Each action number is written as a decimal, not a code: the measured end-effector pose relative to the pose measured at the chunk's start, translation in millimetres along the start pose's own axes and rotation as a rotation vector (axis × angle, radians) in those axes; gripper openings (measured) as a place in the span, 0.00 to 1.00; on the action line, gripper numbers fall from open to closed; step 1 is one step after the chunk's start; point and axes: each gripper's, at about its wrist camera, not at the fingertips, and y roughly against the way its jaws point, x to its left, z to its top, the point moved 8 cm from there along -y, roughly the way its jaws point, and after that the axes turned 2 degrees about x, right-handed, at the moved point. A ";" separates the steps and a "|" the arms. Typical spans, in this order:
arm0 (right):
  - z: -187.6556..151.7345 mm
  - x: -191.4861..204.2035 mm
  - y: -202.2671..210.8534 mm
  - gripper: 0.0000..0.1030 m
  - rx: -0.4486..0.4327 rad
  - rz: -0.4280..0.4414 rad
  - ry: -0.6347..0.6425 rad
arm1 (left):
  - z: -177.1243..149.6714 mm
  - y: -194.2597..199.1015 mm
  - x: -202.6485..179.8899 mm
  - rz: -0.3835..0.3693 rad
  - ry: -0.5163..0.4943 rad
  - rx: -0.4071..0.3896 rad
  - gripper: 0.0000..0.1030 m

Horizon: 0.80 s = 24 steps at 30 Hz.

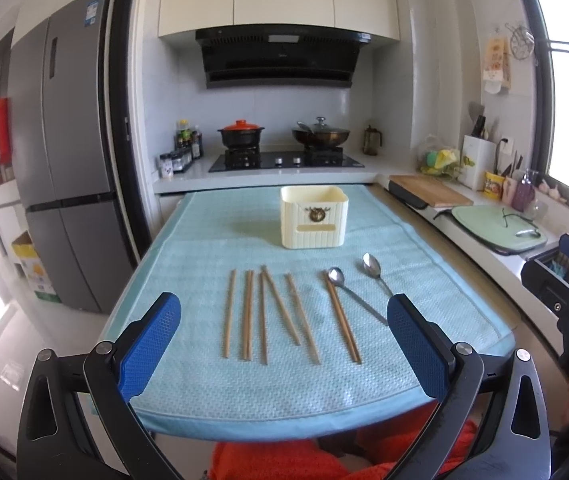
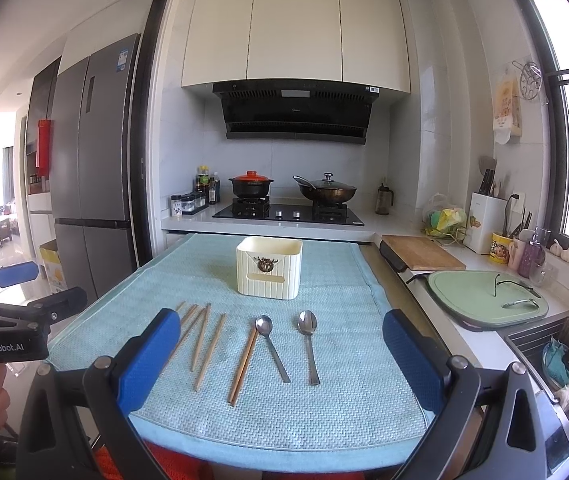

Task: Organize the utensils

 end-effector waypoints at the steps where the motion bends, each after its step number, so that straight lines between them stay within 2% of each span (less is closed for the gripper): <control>1: -0.8 -0.2 -1.5 1.00 0.004 0.000 -0.001 | -0.6 -1.9 0.1 -0.001 -0.001 0.004 1.00; 16: -14.2 -5.5 -44.5 1.00 0.096 -0.008 -0.007 | -7.4 -51.3 29.4 0.024 0.052 0.088 1.00; 24: -30.9 -23.4 -86.8 1.00 0.168 -0.039 -0.017 | -21.7 -116.9 70.1 0.111 0.086 0.191 1.00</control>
